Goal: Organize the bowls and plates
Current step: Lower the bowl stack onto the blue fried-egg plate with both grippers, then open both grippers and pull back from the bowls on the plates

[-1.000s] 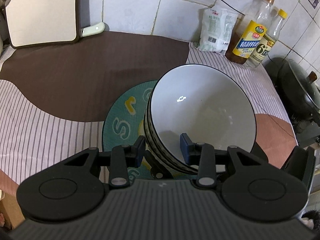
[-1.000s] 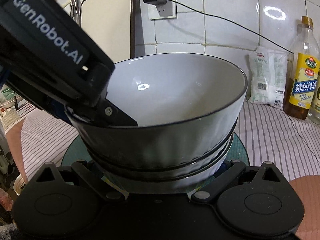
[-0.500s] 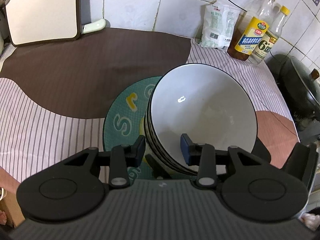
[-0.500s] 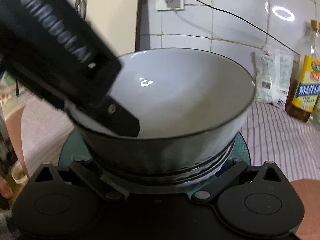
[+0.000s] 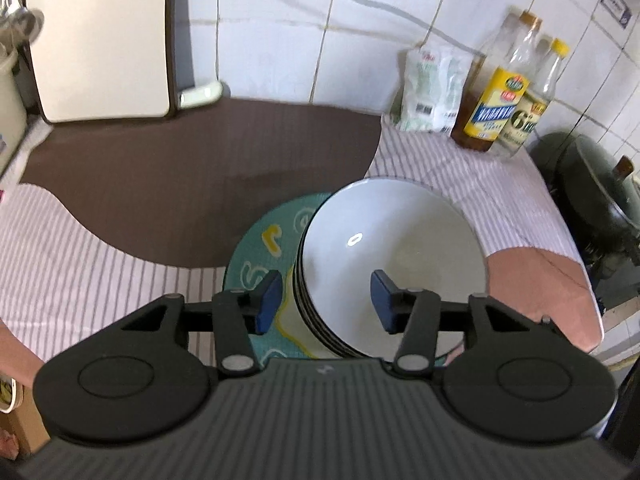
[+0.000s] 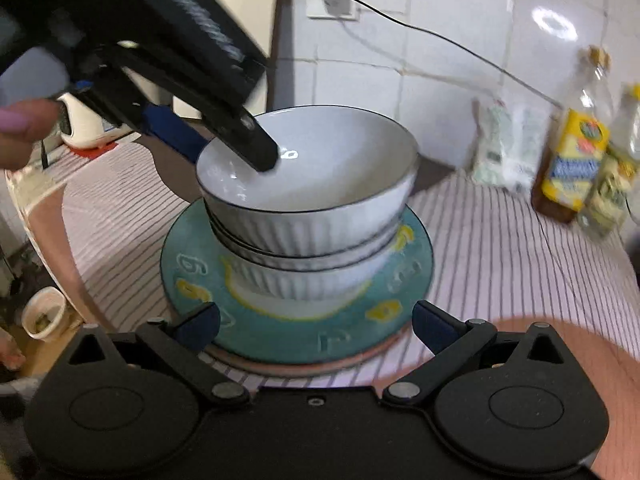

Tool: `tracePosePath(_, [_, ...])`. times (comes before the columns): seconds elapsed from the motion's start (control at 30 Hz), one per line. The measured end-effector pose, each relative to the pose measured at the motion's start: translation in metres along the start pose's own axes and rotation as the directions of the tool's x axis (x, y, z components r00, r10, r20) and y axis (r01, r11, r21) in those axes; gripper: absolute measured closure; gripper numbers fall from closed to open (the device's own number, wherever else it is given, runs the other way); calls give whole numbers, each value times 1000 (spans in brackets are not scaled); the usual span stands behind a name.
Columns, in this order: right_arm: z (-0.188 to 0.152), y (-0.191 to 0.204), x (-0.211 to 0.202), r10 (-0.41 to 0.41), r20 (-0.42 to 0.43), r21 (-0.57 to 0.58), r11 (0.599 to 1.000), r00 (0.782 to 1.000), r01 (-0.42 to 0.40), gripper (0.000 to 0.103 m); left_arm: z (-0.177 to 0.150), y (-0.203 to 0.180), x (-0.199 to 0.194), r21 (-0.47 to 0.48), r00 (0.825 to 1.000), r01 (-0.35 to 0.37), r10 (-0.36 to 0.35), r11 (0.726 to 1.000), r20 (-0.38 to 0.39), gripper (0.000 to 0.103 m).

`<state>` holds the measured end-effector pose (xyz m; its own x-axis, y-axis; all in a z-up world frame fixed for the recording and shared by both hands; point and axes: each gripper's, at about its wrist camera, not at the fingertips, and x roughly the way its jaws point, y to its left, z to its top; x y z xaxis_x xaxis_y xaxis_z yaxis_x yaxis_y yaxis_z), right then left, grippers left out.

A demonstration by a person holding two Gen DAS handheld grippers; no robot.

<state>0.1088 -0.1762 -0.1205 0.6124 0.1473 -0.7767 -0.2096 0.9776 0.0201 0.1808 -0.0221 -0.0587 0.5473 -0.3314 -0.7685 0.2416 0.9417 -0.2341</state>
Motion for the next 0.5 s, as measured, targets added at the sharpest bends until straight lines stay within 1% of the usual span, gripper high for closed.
tracePosePath(0.07, [2, -5, -15, -8, 10, 58, 998, 1000, 7, 0, 1, -2, -13, -11, 1000, 10, -10, 1000, 12, 49])
tracePosePath(0.13, [3, -11, -25, -34, 18, 90, 995, 999, 32, 0, 1, -5, -25, -15, 999, 15, -15, 1000, 30, 48])
tracePosePath(0.2, [9, -14, -38, -62, 28, 104, 993, 998, 59, 0, 0, -9, -37, -14, 1000, 10, -10, 1000, 28, 44])
tracePosePath(0.37, [24, -17, -74, -118, 48, 150, 983, 992, 109, 0, -4, -16, -68, 8, 998, -2, 2, 1000, 59, 40])
tracePosePath(0.43, [28, -23, -78, -145, 38, 168, 976, 989, 136, 0, -5, -17, -78, 14, 998, -7, 6, 1000, 64, 39])
tracePosePath(0.5, [32, -25, -86, -174, 9, 185, 968, 985, 169, 0, -6, -20, -87, 30, 997, -13, 11, 999, 71, 37])
